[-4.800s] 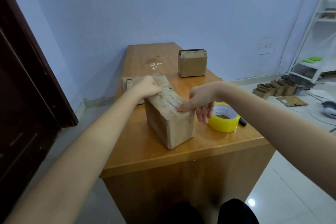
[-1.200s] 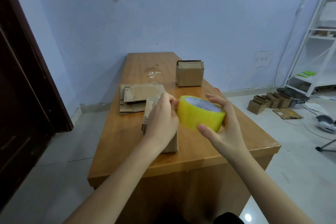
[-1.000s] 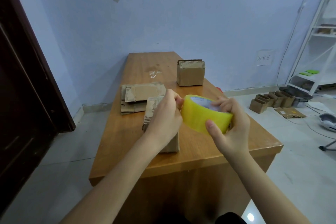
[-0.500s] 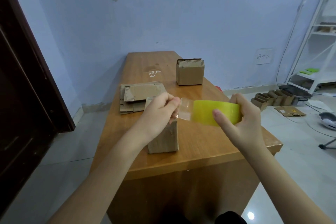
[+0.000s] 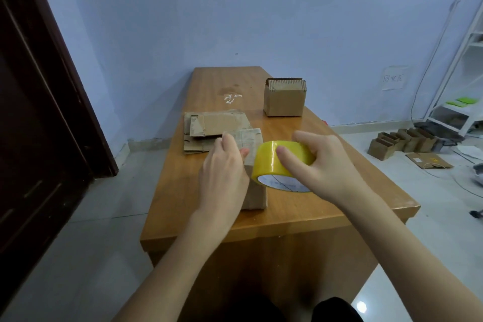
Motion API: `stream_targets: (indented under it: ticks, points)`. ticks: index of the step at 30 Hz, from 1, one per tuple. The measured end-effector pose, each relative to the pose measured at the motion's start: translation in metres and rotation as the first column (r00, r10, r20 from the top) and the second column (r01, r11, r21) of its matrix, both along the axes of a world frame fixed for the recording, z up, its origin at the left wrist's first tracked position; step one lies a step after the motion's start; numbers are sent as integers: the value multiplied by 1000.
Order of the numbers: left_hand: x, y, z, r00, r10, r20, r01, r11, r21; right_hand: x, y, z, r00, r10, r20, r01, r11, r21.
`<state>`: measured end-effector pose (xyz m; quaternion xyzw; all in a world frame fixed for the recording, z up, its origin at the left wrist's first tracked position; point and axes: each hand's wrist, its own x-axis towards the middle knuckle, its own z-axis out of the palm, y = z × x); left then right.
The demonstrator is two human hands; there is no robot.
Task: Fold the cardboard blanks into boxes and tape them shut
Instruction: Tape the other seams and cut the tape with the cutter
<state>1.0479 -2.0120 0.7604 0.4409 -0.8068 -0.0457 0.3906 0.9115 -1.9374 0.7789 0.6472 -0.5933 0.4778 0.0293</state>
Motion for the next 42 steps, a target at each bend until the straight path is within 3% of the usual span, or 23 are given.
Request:
stream_targets:
  ticks: [6, 11, 17, 21, 24, 26, 29, 32, 34, 38, 40, 42]
  points:
    - [17, 16, 10, 992, -63, -111, 57, 997, -51, 9, 15, 16, 996, 56, -69, -55, 998, 16]
    - [25, 25, 14, 994, -81, -71, 85, 995, 47, 14, 26, 16, 988, 3, -153, -4, 1000, -6]
    - [30, 27, 24, 997, -49, -58, 49, 999, -1, 19, 25, 14, 991, 21, -131, -28, 998, -50]
    - [50, 19, 44, 991, 10, -134, -17, 998, -52, 14, 28, 1, 933, -117, -340, 134, 991, 26]
    - [58, 13, 61, 997, -17, -74, 20, 999, 29, 7, 32, 0, 979, -79, -188, 74, 997, -29]
    - [56, 8, 66, 994, -64, -83, 69, 996, 58, 5, 34, 12, 969, -145, -199, 141, 989, -35]
    - [54, -4, 58, 983, -126, -134, 147, 976, 159, -5, 28, 15, 942, -241, -233, 269, 958, 97]
    - [50, -17, 50, 976, -125, -177, 155, 974, 166, -14, 22, 11, 991, -122, 49, 103, 955, 278]
    - [50, -25, 43, 973, -108, -202, 148, 969, 197, -20, 21, 11, 970, -43, 238, -42, 939, 342]
    - [51, -39, 25, 974, -65, -215, 125, 953, 275, -31, 21, 11, 880, 58, 472, -204, 942, 265]
    - [49, -43, 16, 972, -57, -228, 127, 945, 302, -30, 21, 6, 876, 61, 478, -170, 967, 188]
    - [45, -46, 10, 969, -68, -236, 141, 940, 310, -23, 22, 1, 939, -13, 344, -50, 984, 173]
